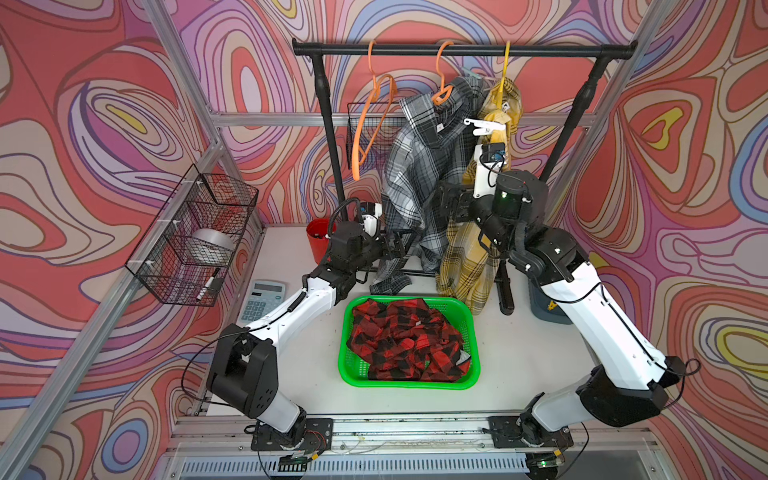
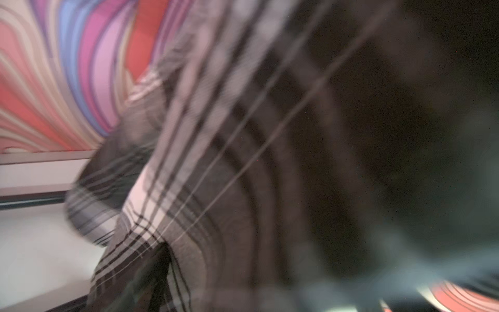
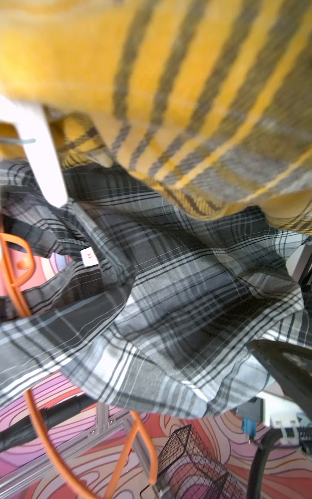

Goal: Remove the clothespins securing long-sleeve shirts to the hanger
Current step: Adjust the hanger on the clothesline.

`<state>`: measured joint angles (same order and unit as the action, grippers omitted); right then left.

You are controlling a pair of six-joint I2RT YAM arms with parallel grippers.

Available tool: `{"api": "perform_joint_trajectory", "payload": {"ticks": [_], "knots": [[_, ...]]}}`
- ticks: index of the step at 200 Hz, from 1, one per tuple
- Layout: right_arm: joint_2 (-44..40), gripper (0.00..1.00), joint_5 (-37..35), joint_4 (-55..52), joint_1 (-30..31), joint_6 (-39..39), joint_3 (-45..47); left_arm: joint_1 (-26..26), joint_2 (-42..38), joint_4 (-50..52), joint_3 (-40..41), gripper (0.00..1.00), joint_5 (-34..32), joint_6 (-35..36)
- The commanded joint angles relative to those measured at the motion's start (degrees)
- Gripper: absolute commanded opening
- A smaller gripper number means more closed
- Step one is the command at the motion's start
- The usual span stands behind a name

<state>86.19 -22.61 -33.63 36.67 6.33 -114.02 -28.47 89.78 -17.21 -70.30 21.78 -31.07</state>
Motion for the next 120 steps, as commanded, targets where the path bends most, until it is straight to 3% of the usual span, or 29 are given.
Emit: {"api": "perform_joint_trajectory", "payload": {"ticks": [1,62,120], "knots": [[1.2,0.93,2.2,0.7,-0.3,0.3,-4.5,-1.8,2.1,-1.2,-2.9,0.96,1.6,1.7],[5.3,0.93,6.7,0.4,-0.3,3.2,-11.0,-6.4,9.9,0.4,-9.9,0.96,3.8,1.6],[0.8,0.93,5.4,2.6,-0.3,5.3,-2.4,-7.7,14.1,0.8,-12.4,0.96,5.7,0.9]]}}
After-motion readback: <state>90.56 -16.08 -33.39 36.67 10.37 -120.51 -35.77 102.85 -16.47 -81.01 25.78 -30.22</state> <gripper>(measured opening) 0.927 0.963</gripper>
